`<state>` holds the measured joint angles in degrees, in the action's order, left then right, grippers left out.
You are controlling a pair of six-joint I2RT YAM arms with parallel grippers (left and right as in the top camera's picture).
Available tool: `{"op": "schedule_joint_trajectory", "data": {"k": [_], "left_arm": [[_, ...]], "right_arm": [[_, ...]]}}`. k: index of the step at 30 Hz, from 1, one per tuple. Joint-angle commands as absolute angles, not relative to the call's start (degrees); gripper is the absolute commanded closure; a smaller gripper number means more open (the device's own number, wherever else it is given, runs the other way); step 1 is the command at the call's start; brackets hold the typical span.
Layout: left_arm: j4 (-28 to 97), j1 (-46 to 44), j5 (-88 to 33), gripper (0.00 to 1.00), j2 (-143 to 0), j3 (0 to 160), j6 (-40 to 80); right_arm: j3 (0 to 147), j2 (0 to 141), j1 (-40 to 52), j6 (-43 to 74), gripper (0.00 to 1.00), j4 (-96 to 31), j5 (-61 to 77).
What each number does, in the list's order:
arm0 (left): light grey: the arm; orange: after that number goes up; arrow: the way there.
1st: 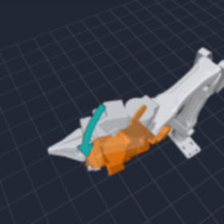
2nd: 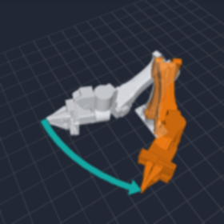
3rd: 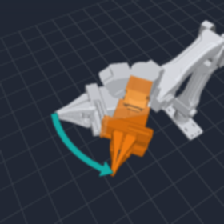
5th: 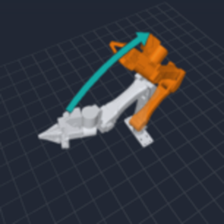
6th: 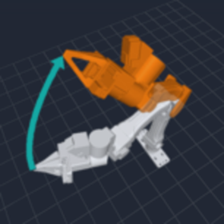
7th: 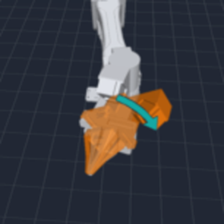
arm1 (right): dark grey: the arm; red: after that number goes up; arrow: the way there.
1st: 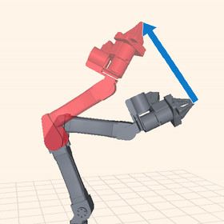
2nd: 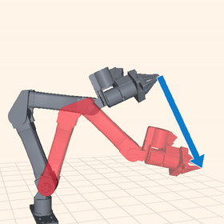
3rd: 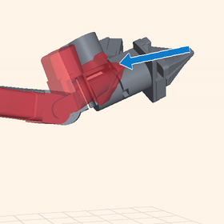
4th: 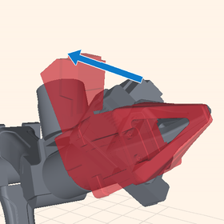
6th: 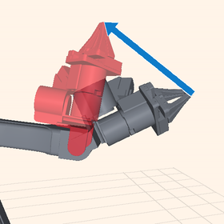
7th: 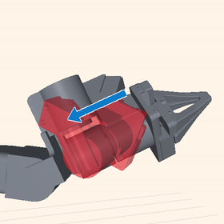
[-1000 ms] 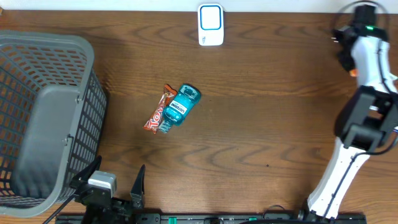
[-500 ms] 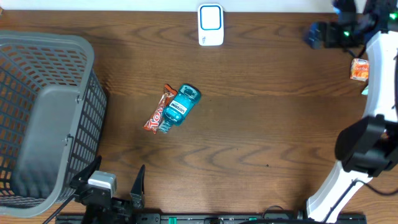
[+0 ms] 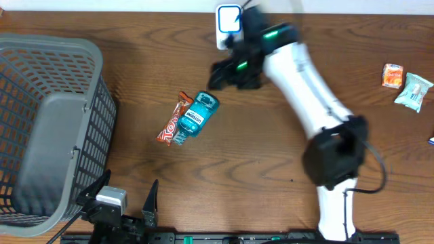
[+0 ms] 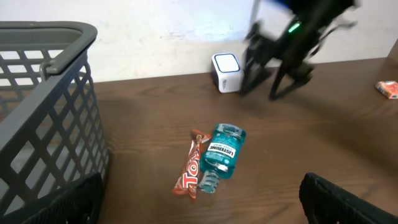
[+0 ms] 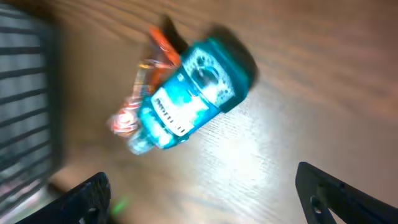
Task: Scan the item barcode
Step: 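Reach the right gripper left and grasp the blue mouthwash bottle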
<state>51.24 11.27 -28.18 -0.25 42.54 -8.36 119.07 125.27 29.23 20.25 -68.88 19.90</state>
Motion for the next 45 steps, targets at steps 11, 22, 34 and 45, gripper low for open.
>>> {"op": "schedule_joint_trajectory", "data": {"k": [11, 22, 34, 45], "left_arm": [[51.22, 11.51, -28.51, 0.00, -0.16, 42.54, -8.25], [51.22, 11.51, -28.51, 0.00, -0.16, 42.54, -8.25], [51.22, 11.51, -28.51, 0.00, -0.16, 42.54, -8.25], [51.22, 11.51, -28.51, 0.00, -0.16, 42.54, -8.25]], "right_arm": [[118.72, 136.14, 46.74, 43.40, 0.22, -64.88, -11.60], [118.72, 138.74, 46.72, 45.87, 0.23, -58.02, -12.97], [118.72, 142.41, 46.41, 46.24, 0.29, -70.89, -16.64], [118.72, 142.41, 45.47, 31.40, 0.43, -76.73, -22.00]]}}
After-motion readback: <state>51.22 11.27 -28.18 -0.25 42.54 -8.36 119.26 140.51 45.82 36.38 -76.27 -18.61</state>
